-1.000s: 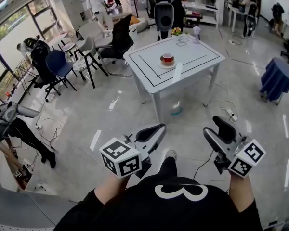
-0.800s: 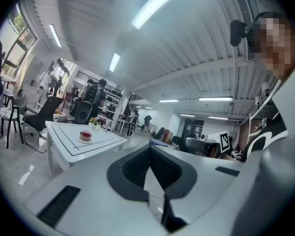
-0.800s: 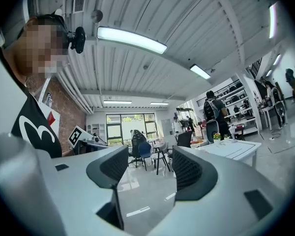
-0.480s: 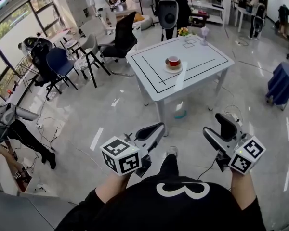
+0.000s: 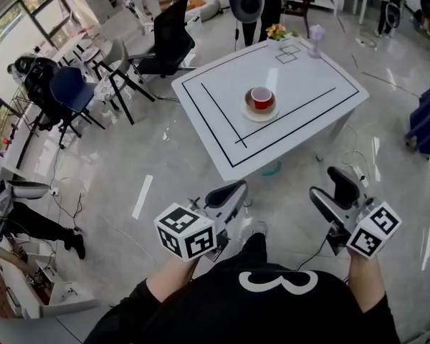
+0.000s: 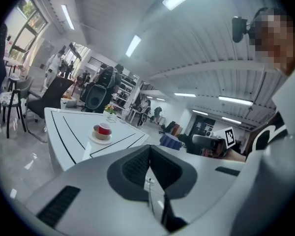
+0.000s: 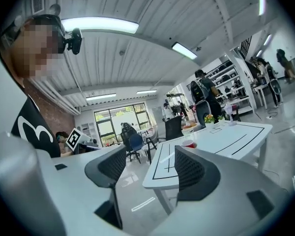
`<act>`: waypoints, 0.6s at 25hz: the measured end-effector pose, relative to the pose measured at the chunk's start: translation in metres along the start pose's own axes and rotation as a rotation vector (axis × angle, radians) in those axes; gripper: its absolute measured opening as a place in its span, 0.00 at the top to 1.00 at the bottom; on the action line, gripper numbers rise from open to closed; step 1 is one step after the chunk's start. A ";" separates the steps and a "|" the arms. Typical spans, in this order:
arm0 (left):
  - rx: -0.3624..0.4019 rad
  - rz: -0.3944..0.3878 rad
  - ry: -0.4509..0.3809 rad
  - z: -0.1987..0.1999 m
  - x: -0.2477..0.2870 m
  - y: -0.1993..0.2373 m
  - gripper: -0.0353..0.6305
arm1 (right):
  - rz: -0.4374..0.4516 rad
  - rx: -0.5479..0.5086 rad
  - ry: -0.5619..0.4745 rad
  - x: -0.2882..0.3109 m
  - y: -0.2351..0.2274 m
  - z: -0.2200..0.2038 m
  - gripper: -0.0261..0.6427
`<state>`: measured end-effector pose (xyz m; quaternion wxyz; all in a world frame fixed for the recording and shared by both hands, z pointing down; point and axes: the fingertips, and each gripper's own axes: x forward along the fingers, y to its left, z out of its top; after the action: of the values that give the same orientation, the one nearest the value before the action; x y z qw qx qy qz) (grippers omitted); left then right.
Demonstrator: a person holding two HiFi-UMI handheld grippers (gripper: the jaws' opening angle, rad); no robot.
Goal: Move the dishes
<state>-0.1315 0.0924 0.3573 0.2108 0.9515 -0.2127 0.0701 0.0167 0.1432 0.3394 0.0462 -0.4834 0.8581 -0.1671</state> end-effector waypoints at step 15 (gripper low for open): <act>-0.030 0.000 0.141 0.027 0.122 0.134 0.94 | -0.002 0.029 0.160 0.147 -0.120 0.010 0.52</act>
<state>-0.0783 -0.0749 0.4096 0.2394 0.9409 -0.1984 0.1341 0.0397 -0.0407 0.3819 -0.0156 -0.4685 0.8561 -0.2178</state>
